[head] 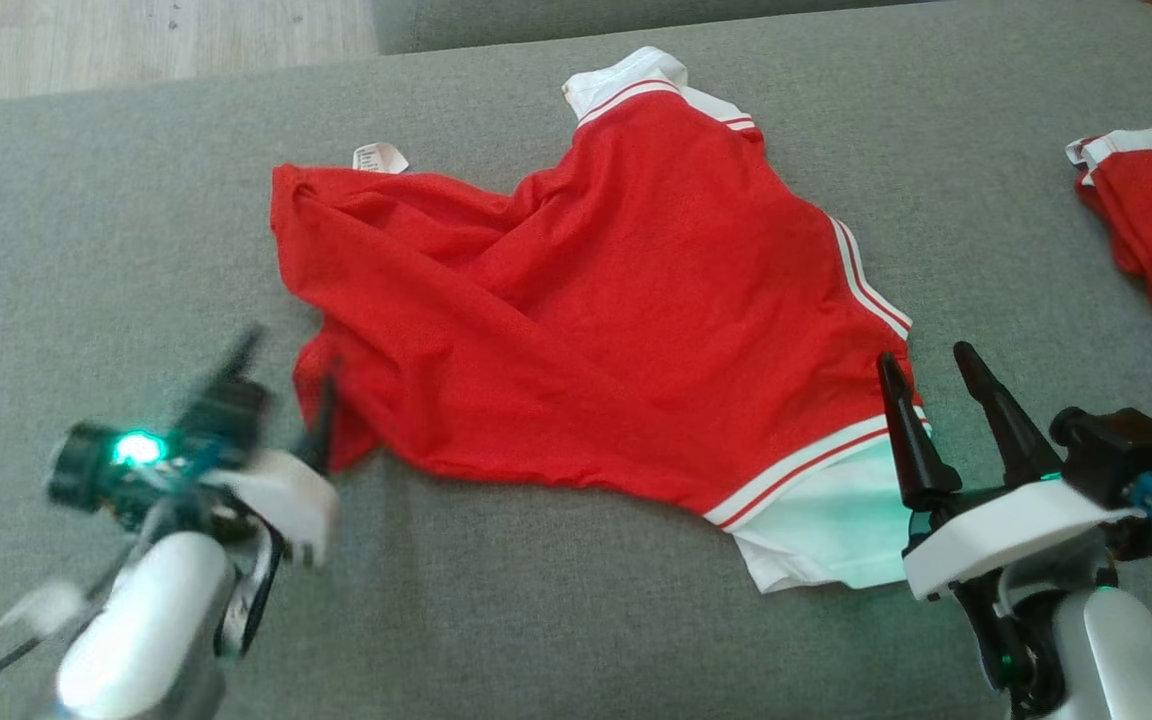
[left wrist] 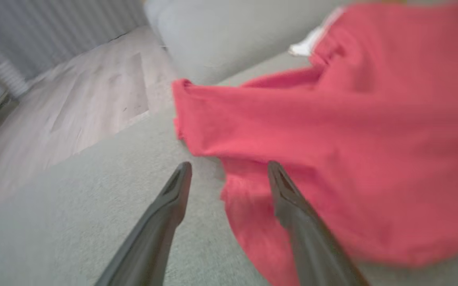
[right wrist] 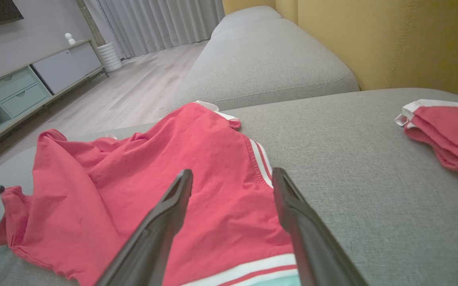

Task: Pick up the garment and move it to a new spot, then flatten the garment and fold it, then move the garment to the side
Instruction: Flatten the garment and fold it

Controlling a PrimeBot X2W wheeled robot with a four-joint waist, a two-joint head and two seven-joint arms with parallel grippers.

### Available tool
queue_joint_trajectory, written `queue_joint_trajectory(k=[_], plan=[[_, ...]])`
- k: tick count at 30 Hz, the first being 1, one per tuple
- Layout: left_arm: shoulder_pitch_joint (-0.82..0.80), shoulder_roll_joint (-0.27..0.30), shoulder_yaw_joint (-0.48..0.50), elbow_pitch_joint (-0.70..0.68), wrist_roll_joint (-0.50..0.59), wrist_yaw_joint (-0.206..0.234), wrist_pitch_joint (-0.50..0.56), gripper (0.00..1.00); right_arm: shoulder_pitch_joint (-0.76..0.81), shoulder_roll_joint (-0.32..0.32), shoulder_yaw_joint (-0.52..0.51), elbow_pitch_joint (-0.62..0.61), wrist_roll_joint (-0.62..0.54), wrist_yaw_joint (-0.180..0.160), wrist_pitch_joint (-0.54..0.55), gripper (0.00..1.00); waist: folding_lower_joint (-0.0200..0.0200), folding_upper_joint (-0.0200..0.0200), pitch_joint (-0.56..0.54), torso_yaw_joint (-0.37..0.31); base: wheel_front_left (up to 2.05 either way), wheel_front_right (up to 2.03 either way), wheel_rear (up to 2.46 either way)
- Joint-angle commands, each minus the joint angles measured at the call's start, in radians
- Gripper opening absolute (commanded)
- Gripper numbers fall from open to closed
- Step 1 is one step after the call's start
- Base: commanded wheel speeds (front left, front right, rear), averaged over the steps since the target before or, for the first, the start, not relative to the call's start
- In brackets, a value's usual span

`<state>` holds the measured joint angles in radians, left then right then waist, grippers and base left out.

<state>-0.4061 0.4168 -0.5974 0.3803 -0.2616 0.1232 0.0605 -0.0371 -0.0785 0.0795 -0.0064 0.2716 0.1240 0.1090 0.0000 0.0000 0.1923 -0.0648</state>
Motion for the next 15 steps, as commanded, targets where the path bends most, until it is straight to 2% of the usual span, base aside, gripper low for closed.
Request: queue_joint_trajectory(k=[1, 5, 7, 11, 15], plan=[[-0.001, 0.007, 0.092, -0.053, -0.059, 0.030, -0.014, 1.00, -0.040, -0.017, 0.016, -0.040, 0.001, 0.007, -0.003, 1.00, 0.0000, 0.0000, 0.001, 0.000, 0.00, 0.00, 0.00], [0.113, -0.078, 0.213, -0.186, -0.200, 0.139, -0.047, 1.00, -0.032, -0.015, 0.011, -0.043, 0.001, 0.007, -0.003, 1.00, 0.0000, 0.0000, 0.003, 0.007, 0.00, 0.00, 0.00], [0.160, -0.102, 0.237, -0.241, -0.235, 0.166, -0.051, 1.00, -0.030, -0.014, 0.010, -0.045, 0.001, 0.007, -0.001, 1.00, 0.0000, 0.0000, 0.006, 0.012, 0.00, 0.00, 0.00], [0.196, -0.115, 0.242, -0.281, -0.264, 0.173, -0.038, 1.00, -0.038, -0.014, 0.018, -0.048, 0.001, 0.007, 0.002, 1.00, 0.0000, 0.0000, 0.011, 0.020, 0.00, 0.00, 0.00], [0.191, -0.127, 0.249, -0.258, -0.296, 0.173, -0.013, 1.00, -0.047, -0.013, 0.027, -0.045, 0.003, 0.007, 0.002, 1.00, 0.0000, 0.0000, 0.012, 0.019, 0.00, 0.00, 0.00]])
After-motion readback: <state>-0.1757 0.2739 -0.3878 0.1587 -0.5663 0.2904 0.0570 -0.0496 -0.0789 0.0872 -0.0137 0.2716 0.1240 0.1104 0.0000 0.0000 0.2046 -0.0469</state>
